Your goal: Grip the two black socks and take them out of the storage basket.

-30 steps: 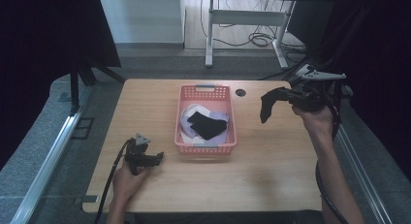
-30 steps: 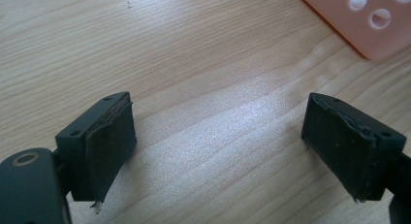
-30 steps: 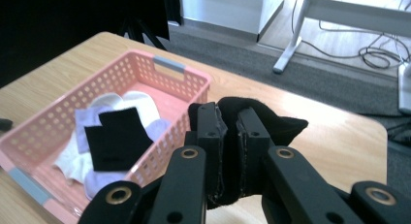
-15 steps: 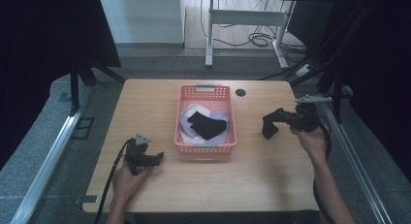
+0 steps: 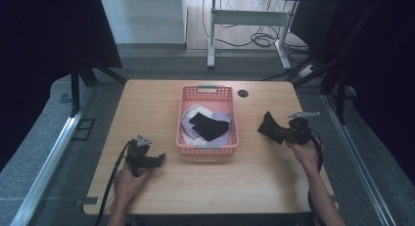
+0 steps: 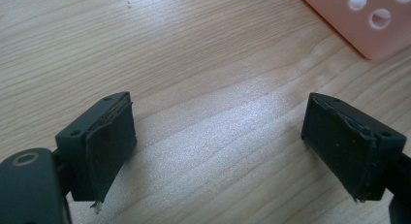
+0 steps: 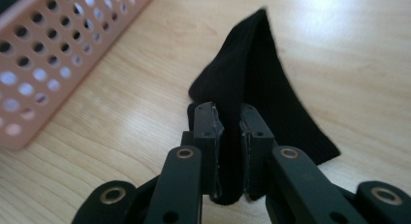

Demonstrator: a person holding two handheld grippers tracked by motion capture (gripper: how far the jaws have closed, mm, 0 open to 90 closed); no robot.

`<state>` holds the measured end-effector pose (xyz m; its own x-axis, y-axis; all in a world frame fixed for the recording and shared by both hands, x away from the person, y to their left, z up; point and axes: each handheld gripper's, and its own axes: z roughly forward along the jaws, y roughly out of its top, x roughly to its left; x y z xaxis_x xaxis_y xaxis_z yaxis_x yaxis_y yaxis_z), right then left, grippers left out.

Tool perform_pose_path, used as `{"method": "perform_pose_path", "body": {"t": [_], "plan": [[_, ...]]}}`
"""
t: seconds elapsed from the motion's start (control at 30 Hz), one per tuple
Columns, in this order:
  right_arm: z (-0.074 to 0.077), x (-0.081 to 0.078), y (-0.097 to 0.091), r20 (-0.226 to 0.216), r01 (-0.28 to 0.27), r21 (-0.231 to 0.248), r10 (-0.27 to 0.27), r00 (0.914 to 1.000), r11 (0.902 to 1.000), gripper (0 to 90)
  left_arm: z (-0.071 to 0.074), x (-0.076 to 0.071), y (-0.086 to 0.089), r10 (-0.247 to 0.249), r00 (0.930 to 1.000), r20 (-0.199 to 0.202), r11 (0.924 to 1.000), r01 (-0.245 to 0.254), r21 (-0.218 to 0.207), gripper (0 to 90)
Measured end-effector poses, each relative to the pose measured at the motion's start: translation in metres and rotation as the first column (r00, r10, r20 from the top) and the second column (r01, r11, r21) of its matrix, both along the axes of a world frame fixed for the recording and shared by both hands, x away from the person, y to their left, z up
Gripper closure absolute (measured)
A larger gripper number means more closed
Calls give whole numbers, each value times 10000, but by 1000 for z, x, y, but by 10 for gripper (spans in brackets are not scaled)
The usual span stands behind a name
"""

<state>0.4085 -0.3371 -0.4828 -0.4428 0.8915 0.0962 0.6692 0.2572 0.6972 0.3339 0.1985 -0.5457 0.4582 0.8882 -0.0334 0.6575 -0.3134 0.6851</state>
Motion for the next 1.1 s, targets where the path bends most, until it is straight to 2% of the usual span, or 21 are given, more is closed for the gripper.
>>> {"method": "perform_pose_path", "body": {"t": [0.17,0.33,0.4,0.5,0.67,0.83,1.1], "plan": [[-15,2,-1,-371,143,-213,-151,9992,9997,755,0,0,0,1,10000,-1,10000,-1,5,119],[-19,1,-6,-358,208,-227,-216,9991,9995,638,0,0,0,-1,10000,-4,10000,1,2,119],[-14,1,-7,-277,192,-266,-200,9994,9995,588,0,0,0,0,10000,-1,10000,0,2,119],[-2,1,-8,93,199,-201,-197,9998,9996,502,0,0,0,3,10000,4,10000,-3,3,119],[16,3,-6,487,204,-7,-203,9986,9998,466,0,0,0,4,10000,4,10000,-4,3,118],[33,3,4,845,-76,91,68,9964,9999,442,0,0,0,0,10000,0,10000,0,1,119],[55,4,24,997,-733,416,689,9926,9964,430,0,0,0,-1,10000,-12,10000,1,11,119]]}}
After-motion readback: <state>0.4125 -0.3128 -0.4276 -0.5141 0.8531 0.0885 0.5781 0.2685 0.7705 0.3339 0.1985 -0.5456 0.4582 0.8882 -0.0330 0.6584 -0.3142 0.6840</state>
